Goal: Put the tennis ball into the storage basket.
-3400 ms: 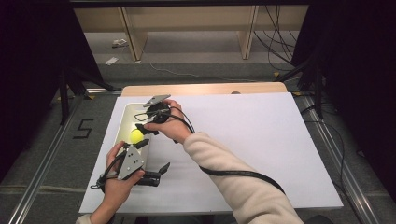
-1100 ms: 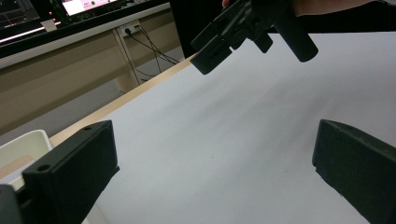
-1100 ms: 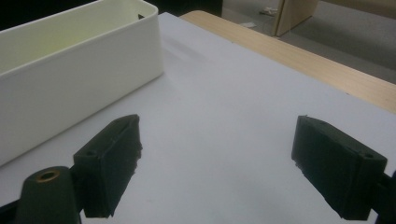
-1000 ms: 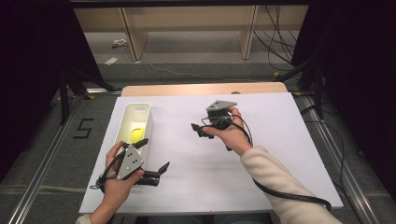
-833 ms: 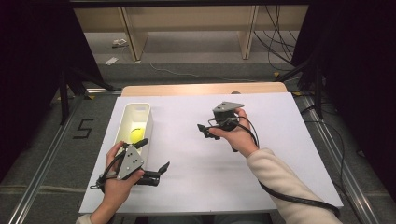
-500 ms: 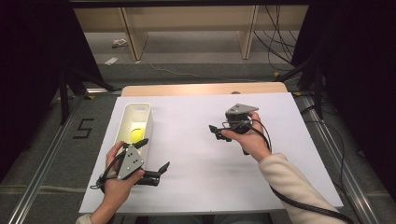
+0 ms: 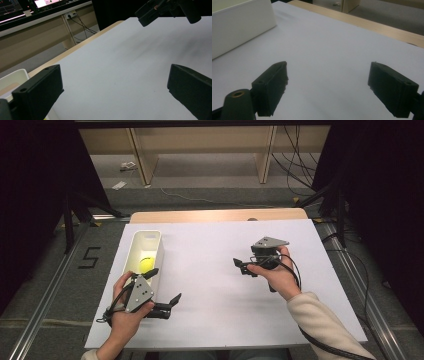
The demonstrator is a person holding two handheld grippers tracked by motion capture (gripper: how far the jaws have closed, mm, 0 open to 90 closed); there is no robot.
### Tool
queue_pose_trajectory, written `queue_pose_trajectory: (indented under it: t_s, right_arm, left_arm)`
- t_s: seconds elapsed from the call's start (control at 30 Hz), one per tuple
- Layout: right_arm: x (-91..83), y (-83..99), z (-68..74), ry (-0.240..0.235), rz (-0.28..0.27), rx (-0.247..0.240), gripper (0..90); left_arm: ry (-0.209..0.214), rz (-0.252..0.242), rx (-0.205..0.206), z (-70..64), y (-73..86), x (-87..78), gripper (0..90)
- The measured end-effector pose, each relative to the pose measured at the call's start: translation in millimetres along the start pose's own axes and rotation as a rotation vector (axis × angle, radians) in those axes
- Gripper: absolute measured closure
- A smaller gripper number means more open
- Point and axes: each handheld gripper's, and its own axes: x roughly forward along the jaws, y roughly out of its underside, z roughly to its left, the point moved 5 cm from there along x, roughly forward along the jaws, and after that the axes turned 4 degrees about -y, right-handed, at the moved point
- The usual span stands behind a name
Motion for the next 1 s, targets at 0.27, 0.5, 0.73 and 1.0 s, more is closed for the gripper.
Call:
queue_pose_trajectory:
  t_s: [0.27,0.5,0.73,1.0]
  right_arm:
    - [-8.3,6.4,-2.2,0.006,0.001,0.005,16.9]
    - [-18.6,12.0,-6.7,0.022,-0.004,0.015,16.9]
    - [-26.7,17.7,-9.2,0.028,-0.005,0.022,16.9]
    - [-34.6,22.2,-11.0,0.036,-0.006,0.026,16.9]
  left_arm:
    - [-0.001,-0.001,-0.002,0.2,-0.2,-0.2,0.0]
    - [-0.003,-0.001,-0.002,0.4,-0.1,-0.2,0.0]
    - [-0.004,-0.001,-0.004,0.7,0.0,-0.2,0.0]
    - [-0.005,-0.001,-0.005,0.9,0.1,-0.1,0.0]
